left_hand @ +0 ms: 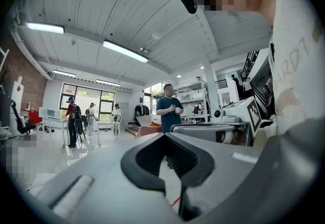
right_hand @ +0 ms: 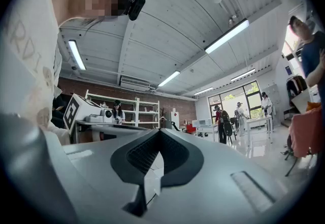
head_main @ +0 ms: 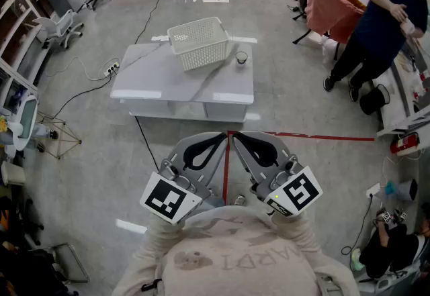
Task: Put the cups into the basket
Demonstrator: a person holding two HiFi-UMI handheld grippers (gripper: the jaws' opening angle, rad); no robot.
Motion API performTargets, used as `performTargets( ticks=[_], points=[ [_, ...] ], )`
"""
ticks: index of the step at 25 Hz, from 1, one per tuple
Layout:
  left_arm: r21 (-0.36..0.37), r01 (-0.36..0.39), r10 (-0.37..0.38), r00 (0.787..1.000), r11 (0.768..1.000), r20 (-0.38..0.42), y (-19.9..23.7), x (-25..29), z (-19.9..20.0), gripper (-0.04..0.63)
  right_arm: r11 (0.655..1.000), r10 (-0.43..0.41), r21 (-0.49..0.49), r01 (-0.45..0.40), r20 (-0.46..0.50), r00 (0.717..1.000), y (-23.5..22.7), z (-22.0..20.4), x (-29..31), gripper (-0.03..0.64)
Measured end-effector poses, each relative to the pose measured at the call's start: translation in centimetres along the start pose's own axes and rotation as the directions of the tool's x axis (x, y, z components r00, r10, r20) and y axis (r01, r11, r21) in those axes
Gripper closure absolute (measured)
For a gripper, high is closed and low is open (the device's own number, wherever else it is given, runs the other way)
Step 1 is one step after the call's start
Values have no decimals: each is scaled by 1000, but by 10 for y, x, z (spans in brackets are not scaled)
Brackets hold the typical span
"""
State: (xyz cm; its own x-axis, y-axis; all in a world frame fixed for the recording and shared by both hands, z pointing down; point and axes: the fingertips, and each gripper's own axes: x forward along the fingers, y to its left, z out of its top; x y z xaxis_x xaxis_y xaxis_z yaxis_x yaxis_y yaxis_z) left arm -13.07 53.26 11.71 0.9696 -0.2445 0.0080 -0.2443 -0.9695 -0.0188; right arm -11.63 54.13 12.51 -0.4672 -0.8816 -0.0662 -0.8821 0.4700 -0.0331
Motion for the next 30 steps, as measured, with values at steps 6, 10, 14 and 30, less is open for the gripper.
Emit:
performTargets(
  ticks=[6, 10, 14, 30],
  points=[
    [0, 1, -1, 1000, 1000, -1, 22, -10, -2, 595, 1000, -1, -10, 1, 1, 1000, 5, 0, 23, 594],
    [-4, 6, -6, 1000, 1000, 6, 37, -17, -2, 595, 1000, -4, -19, 4, -1, 1000, 7, -1, 39, 594],
    [7, 20, -20, 999, 1000, 27, 54, -23, -1, 595, 1000, -21, -21, 21, -3, 1000, 9, -4, 57, 594],
    [-46, 66, -64, 997, 997, 35, 120, 48, -25, 595, 992, -122, 40, 123, -10, 992, -87, -30, 76, 592]
  ],
)
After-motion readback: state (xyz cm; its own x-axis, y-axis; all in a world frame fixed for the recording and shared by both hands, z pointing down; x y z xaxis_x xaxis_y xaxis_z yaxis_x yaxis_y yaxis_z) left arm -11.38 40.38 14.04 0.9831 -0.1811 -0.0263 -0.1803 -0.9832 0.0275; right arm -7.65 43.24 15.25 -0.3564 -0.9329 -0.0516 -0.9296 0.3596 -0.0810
